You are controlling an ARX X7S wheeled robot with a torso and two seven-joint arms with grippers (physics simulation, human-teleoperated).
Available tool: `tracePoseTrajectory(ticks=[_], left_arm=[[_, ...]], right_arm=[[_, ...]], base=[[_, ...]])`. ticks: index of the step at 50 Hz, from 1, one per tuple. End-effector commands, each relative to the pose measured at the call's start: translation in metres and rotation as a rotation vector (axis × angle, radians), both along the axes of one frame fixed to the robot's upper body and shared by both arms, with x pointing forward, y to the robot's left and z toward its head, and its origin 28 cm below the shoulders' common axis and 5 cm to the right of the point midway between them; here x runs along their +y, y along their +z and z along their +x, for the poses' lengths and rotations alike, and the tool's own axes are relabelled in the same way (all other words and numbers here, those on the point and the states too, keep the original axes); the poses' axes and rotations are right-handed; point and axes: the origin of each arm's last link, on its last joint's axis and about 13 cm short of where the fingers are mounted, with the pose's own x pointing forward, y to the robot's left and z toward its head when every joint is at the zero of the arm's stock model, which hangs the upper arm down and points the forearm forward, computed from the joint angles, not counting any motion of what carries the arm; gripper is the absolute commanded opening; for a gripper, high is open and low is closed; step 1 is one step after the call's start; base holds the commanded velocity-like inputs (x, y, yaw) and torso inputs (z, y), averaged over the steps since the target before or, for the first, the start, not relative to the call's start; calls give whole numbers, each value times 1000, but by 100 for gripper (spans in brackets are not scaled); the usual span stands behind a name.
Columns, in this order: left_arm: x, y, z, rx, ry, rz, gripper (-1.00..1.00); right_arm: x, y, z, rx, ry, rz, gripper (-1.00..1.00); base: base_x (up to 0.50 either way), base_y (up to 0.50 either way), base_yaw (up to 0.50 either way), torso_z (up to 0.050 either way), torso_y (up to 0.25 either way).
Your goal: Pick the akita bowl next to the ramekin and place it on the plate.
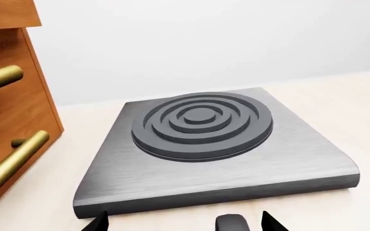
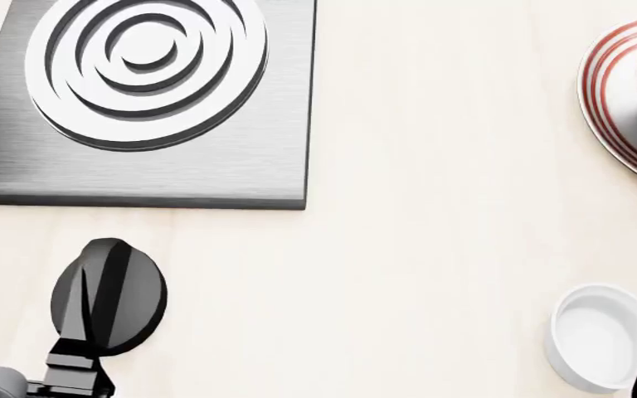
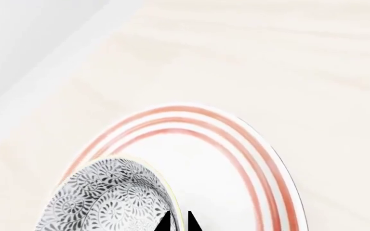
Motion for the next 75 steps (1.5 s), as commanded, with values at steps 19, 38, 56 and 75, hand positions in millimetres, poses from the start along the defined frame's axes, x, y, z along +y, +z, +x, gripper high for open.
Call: tracePoseTrajectory(ticks=[19, 38, 56, 75], left_arm=[[2, 0, 2, -7, 11, -9, 100], [2, 0, 2, -4, 10, -6, 100], [4, -2, 2, 1, 19, -12, 100], [4, -1, 1, -6, 22, -20, 100]], right_arm=[[7, 0, 3, 3, 35, -51, -100], [15, 22, 5, -21, 86, -265, 100], [42, 39, -32, -99, 93, -560, 100], [66, 27, -74, -182, 162, -702, 100]], base=[[0, 0, 0, 0, 0], [0, 0, 0, 0, 0], [0, 0, 0, 0, 0], [0, 0, 0, 0, 0]])
